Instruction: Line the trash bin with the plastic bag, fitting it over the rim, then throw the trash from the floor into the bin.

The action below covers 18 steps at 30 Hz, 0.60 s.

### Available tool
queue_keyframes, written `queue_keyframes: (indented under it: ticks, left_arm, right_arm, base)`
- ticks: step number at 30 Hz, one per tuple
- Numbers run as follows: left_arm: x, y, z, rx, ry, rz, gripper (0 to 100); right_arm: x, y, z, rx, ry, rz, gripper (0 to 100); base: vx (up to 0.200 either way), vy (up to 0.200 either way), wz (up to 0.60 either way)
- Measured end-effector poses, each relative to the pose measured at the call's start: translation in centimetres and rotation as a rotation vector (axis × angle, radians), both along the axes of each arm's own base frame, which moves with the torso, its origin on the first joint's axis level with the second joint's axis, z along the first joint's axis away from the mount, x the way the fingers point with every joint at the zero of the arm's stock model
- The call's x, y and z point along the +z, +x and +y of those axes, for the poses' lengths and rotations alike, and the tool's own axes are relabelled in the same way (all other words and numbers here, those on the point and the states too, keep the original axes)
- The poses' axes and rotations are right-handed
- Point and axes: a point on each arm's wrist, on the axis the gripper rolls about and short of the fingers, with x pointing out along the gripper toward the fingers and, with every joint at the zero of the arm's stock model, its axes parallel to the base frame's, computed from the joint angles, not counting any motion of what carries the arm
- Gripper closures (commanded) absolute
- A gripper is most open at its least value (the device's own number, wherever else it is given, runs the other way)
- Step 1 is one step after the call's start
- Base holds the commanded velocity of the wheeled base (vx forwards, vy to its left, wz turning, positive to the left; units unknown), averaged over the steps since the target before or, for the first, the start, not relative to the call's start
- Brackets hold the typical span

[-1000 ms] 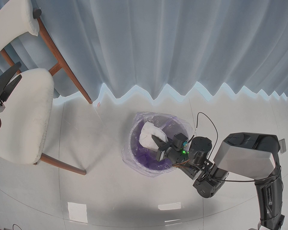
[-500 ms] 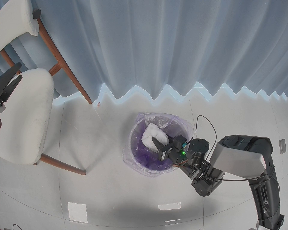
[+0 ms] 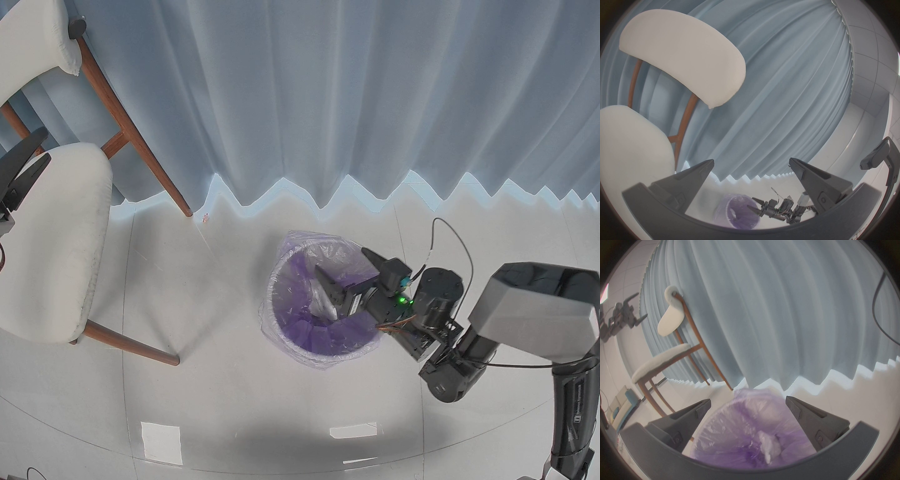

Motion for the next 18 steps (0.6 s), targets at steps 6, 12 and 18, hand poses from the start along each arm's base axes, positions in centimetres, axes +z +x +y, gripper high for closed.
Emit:
queue_keyframes:
  ticks: [6,12,18]
  left_arm:
    - [-0.6,-0.1,-1.7,-0.122,0.006,0.018,0]
    - [-1.7,-1.5,-3.6,-0.316,0.051,0.029,0]
    - [-2.8,-4.5,-4.4,-0.462,0.109,0.001,0]
  right_arm:
    - [4.9,-3.8,-4.3,-0.084,0.009,-0.005,0]
    - [7.4,-9.0,-10.7,-0.205,-0.009,0.029,0]
    - [9.6,-14.2,-16.1,-0.335,-0.003,0.025,0]
  base:
    - [0.0,0.0,0.0]
    - [0.0,0.0,0.0]
    - [0.0,0.0,0.0]
